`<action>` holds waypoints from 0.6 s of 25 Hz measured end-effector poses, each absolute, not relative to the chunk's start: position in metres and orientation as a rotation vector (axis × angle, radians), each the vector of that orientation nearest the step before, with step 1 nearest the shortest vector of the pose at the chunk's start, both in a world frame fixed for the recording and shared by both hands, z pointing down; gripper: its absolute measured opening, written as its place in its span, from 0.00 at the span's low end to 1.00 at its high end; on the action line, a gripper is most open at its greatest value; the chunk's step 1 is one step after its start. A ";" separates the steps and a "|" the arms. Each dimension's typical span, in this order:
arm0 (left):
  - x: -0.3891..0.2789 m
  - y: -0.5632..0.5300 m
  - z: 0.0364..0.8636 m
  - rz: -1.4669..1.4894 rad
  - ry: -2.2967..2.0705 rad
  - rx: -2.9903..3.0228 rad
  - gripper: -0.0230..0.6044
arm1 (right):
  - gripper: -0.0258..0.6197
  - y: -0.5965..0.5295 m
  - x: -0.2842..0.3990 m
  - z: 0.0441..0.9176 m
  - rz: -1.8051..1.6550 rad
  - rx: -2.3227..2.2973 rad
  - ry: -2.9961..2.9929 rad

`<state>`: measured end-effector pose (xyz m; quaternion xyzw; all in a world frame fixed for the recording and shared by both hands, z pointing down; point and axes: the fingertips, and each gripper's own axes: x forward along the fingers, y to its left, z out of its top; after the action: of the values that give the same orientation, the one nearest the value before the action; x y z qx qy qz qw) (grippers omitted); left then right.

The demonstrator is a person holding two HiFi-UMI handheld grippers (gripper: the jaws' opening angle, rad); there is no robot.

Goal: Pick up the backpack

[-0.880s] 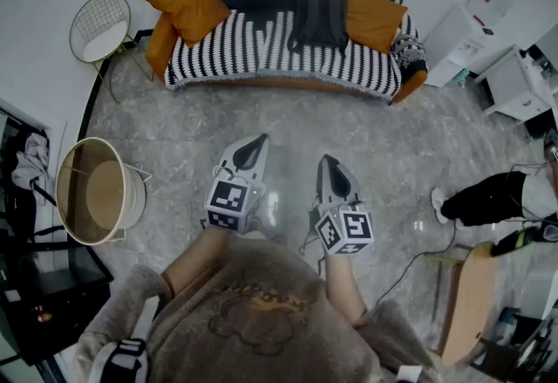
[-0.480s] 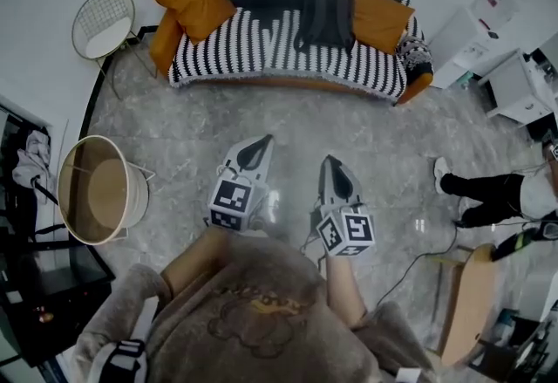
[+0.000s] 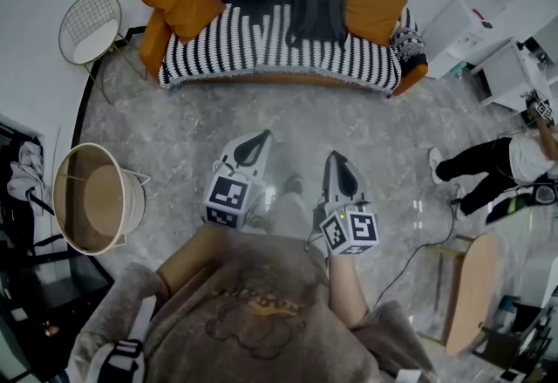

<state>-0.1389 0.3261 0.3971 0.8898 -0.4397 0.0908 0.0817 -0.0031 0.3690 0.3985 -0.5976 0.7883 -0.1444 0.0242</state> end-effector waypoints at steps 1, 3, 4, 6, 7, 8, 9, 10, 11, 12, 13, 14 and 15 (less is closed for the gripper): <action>-0.137 0.324 0.399 0.272 -1.307 2.660 0.04 | 0.04 0.367 -0.002 0.401 -0.451 -1.858 2.435; -0.135 0.319 0.403 0.277 -1.302 2.660 0.04 | 0.04 0.364 0.001 0.406 -0.458 -1.872 2.432; -0.133 0.316 0.405 0.277 -1.300 2.663 0.04 | 0.04 0.362 0.002 0.408 -0.459 -1.876 2.428; -0.130 0.308 0.406 0.273 -1.294 2.673 0.04 | 0.04 0.355 0.004 0.411 -0.459 -1.878 2.414; -0.128 0.304 0.407 0.269 -1.290 2.678 0.04 | 0.04 0.351 0.005 0.412 -0.460 -1.878 2.409; -0.127 0.300 0.407 0.265 -1.286 2.682 0.04 | 0.04 0.347 0.006 0.413 -0.461 -1.877 2.408; -0.126 0.295 0.408 0.263 -1.284 2.686 0.04 | 0.04 0.342 0.006 0.415 -0.462 -1.877 2.408; -0.126 0.290 0.409 0.263 -1.284 2.689 0.04 | 0.04 0.337 0.007 0.417 -0.463 -1.878 2.408; -0.126 0.285 0.410 0.265 -1.285 2.690 0.04 | 0.04 0.331 0.008 0.418 -0.462 -1.878 2.409; -0.126 0.279 0.411 0.266 -1.286 2.688 0.04 | 0.04 0.325 0.008 0.419 -0.461 -1.877 2.409; -0.126 0.273 0.412 0.268 -1.287 2.685 0.04 | 0.04 0.319 0.009 0.420 -0.460 -1.876 2.408; -0.125 0.268 0.414 0.268 -1.287 2.682 0.04 | 0.04 0.314 0.010 0.421 -0.459 -1.875 2.407; -0.125 0.263 0.415 0.269 -1.287 2.680 0.04 | 0.04 0.309 0.011 0.422 -0.459 -1.873 2.408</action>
<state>-0.1248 0.2627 0.4150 0.8950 -0.4299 0.0899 0.0781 0.0107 0.3090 0.4219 -0.6070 0.7802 -0.1486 0.0285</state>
